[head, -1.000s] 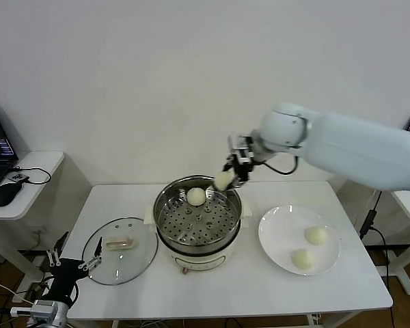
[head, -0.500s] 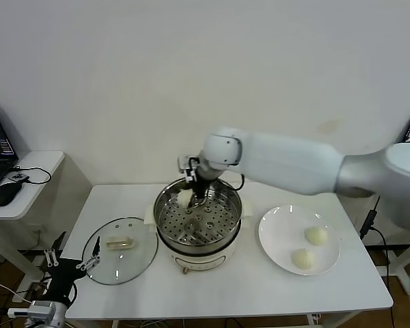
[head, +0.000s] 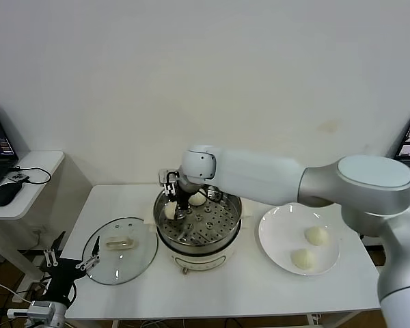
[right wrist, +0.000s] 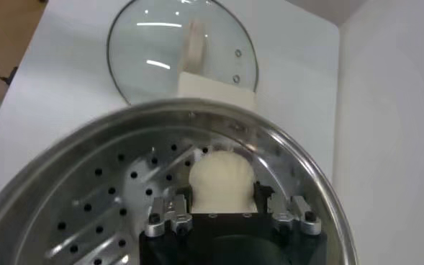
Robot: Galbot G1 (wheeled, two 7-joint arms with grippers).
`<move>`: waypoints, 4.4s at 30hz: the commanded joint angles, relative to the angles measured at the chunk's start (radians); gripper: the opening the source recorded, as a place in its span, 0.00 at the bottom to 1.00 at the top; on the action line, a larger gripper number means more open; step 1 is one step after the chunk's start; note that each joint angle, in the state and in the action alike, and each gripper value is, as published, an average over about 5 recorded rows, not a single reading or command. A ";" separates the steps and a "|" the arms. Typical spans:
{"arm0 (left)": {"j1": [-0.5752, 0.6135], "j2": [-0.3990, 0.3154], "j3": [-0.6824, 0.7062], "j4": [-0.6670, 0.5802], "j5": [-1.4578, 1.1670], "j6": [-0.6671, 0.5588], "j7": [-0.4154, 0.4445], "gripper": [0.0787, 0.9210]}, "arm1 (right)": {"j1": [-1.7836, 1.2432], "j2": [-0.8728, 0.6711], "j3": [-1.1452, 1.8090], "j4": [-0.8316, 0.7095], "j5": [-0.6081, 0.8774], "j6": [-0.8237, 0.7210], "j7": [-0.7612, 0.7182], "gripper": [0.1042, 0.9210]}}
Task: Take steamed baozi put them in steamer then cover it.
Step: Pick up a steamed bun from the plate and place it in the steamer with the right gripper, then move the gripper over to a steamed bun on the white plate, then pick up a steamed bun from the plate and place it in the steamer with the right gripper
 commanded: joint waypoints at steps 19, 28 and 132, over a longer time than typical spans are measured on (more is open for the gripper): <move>-0.007 0.019 0.011 -0.003 0.000 0.003 0.001 0.88 | 0.356 -0.525 -0.083 0.436 -0.096 0.137 -0.229 0.88; -0.012 0.029 0.026 0.001 0.006 0.005 0.002 0.88 | 0.445 -0.863 -0.164 0.625 -0.255 0.240 -0.310 0.88; 0.006 0.010 0.020 -0.002 0.054 0.023 0.008 0.88 | 0.325 -0.654 0.049 0.391 -0.252 0.267 -0.291 0.59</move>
